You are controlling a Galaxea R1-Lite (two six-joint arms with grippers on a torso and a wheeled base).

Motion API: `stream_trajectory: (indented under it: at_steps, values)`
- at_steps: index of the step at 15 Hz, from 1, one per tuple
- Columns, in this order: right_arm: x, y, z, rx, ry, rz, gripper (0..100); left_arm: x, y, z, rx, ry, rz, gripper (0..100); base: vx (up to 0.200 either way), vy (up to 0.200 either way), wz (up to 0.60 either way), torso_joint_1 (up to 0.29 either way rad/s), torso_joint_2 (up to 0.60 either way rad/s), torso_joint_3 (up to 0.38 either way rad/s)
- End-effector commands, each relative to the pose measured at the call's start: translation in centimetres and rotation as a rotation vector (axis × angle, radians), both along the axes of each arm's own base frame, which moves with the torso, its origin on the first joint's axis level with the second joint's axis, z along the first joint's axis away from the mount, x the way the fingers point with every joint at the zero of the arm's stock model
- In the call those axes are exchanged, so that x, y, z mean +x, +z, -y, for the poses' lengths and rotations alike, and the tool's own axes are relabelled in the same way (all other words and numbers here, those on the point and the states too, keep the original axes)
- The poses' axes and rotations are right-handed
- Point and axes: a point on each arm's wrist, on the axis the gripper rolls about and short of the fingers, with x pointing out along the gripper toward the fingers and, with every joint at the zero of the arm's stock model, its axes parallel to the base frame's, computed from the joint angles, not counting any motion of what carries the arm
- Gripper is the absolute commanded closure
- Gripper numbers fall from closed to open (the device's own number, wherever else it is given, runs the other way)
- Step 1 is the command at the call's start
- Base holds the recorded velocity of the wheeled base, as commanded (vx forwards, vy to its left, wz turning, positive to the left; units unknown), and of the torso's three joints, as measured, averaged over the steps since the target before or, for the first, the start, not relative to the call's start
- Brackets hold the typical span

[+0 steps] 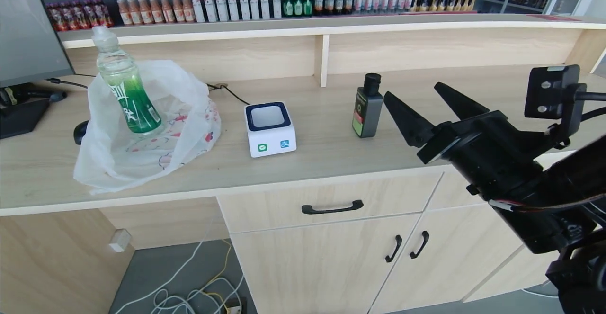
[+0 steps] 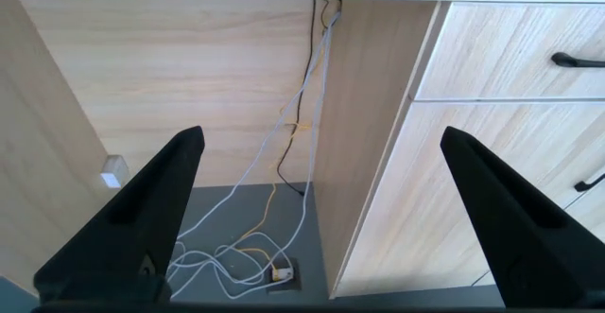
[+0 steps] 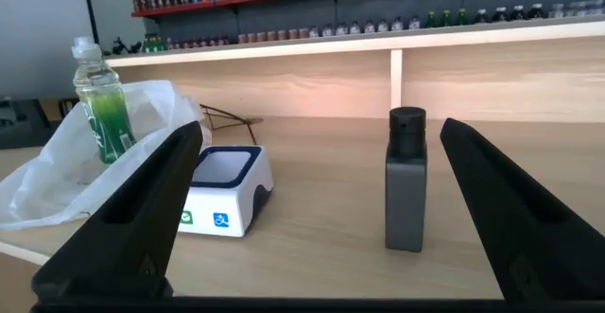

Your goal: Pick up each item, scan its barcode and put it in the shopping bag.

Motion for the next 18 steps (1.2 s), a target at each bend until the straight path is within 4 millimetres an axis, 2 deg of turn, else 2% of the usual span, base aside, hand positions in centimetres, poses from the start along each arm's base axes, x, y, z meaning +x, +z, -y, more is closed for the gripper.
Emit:
stream_trajectory:
  at_steps: [1, 3, 7, 12, 13, 16, 18]
  values:
    - [0.1, -0.4, -0.1, -0.012, 0.000, -0.012, 0, 0.0, 0.0, 0.0, -0.001, 0.000, 0.002, 0, 0.000, 0.000, 0.00, 0.000, 0.00, 0.000]
    - [0.1, -1.2, -0.1, -0.024, 0.004, -0.040, 0, 0.0, 0.0, 0.0, -0.002, 0.000, 0.002, 0, 0.000, 0.000, 0.00, 0.000, 0.00, 0.000]
    - [1.3, -0.9, -0.6, -0.076, -0.021, -0.071, 0, 0.0, 0.0, 0.0, -0.002, 0.000, 0.002, 0, 0.000, 0.000, 0.00, 0.000, 0.00, 0.000]
    - [5.5, 1.0, 1.1, -0.134, -0.138, -0.168, 0, 0.0, 0.0, 0.0, -0.001, 0.000, 0.002, 0, 0.000, 0.000, 0.00, 0.000, 0.00, 0.000]
    - [6.4, 1.2, 1.1, -0.139, -0.146, -0.184, 0, 0.0, 0.0, 0.0, -0.002, 0.000, 0.002, 0, 0.000, 0.000, 0.00, 0.000, 0.00, 0.000]
    - [7.5, 1.6, 0.6, -0.159, -0.136, -0.217, 0, 0.0, 0.0, 0.0, -0.002, 0.000, 0.002, 0, 0.000, 0.000, 0.00, 0.000, 0.00, 0.000]
    - [8.6, 1.5, -0.3, -0.162, -0.126, -0.218, 0, 0.0, 0.0, 0.0, -0.002, 0.000, 0.002, 0, 0.000, 0.000, 0.00, 0.000, 0.00, 0.000]
